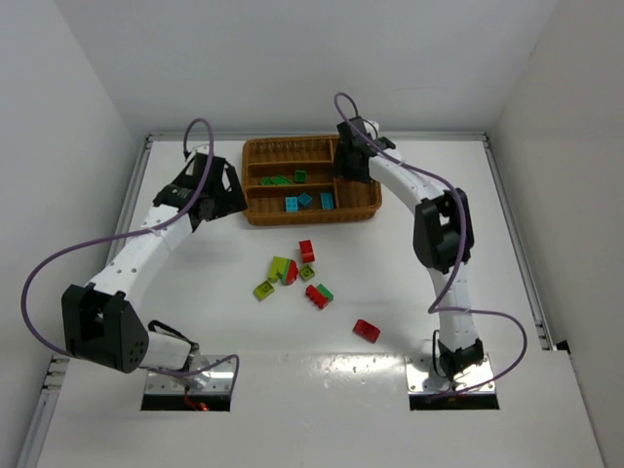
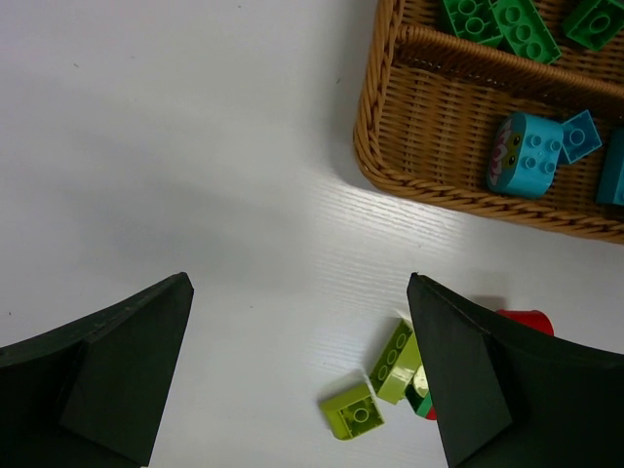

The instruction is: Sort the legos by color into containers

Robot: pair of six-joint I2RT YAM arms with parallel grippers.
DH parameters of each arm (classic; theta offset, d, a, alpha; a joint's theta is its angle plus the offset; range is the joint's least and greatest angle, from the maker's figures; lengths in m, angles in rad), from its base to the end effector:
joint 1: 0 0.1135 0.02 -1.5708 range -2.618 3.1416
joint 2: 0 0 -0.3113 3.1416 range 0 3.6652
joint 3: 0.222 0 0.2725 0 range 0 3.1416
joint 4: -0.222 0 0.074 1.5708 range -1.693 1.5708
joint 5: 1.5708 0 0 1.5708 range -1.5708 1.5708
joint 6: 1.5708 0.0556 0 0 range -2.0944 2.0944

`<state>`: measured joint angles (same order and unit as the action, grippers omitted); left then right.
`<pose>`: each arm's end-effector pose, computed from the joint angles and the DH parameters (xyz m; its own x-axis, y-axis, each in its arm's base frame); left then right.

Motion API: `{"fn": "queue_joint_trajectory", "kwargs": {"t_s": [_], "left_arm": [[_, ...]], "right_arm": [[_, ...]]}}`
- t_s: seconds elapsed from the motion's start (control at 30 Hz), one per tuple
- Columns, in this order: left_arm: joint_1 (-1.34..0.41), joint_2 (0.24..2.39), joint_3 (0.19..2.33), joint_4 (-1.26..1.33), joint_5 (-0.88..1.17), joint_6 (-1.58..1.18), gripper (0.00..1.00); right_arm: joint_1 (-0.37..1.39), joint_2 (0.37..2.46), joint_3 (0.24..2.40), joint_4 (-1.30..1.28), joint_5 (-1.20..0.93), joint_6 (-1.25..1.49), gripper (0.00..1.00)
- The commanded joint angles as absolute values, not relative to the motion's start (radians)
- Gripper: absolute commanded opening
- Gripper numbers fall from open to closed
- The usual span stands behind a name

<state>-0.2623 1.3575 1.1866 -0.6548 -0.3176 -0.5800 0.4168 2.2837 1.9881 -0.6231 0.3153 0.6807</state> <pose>0.3061 -0.0642 0.3384 -0.6167 -0.3735 -0.6930 -0.3540 0.9178 -0.1796 0.5303 0.2159 0.2281 -0.6987 0.3450 -0.6267 0.2920 0.9373 0.1904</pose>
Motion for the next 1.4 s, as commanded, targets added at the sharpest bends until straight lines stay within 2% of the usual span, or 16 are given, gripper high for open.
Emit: {"fn": "queue_joint_trajectory", "kwargs": {"t_s": [0.0, 0.1, 0.2, 0.27, 0.33, 0.47, 0.63, 0.8, 0.93, 1.03, 1.13, 1.33, 1.37], "left_arm": [[-0.261, 1.327, 1.223, -0.66, -0.333, -0.572, 0.99], [-0.261, 1.327, 1.223, -0.66, -0.333, -0.572, 0.99], [-0.261, 1.327, 1.223, -0.66, -0.324, -0.563, 0.99], [-0.261, 1.327, 1.212, -0.66, -0.324, -0.563, 0.99], [-0.261, 1.327, 1.201, -0.649, -0.324, -0.563, 0.99], [-0.261, 1.327, 1.19, -0.629, -0.313, -0.563, 0.99], [-0.261, 1.336, 1.181, -0.62, -0.302, -0.563, 0.99], [-0.261, 1.336, 1.181, -0.611, -0.293, -0.563, 0.99], [-0.261, 1.345, 1.181, -0.611, -0.284, -0.563, 0.99], [-0.261, 1.355, 1.181, -0.611, -0.284, -0.563, 0.99], [-0.261, 1.355, 1.181, -0.611, -0.284, -0.563, 0.99], [-0.261, 1.355, 1.181, -0.611, -0.284, -0.563, 0.99], [-0.261, 1.355, 1.181, -0.611, -0.284, -0.563, 0.99]], "right_arm": [[0.428, 2.108, 1.854, -0.626, 0.354, 0.655, 0.71], [0.437, 1.88, 1.549, -0.546, 0.348, 0.635, 0.7], [0.449, 1.653, 1.248, -0.508, 0.231, 0.612, 0.7], [0.46, 1.561, 1.072, -0.561, 0.181, 0.653, 0.73], [0.491, 1.432, 0.917, -0.578, 0.089, 0.681, 0.81], [0.549, 1.263, 0.741, -0.578, -0.111, 0.706, 0.91], [0.635, 1.23, 0.646, -0.626, -0.172, 0.681, 0.96], [0.759, 1.25, 0.614, -0.586, -0.195, 0.663, 0.96], [0.86, 1.353, 0.669, -0.589, -0.091, 0.65, 0.96], [0.925, 1.448, 0.724, -0.617, -0.005, 0.65, 0.92], [0.957, 1.505, 0.733, -0.641, 0.049, 0.663, 0.84], [0.968, 1.474, 0.724, -0.653, 0.147, 0.721, 0.56], [0.968, 1.474, 0.724, -0.653, 0.156, 0.73, 0.47]]}}
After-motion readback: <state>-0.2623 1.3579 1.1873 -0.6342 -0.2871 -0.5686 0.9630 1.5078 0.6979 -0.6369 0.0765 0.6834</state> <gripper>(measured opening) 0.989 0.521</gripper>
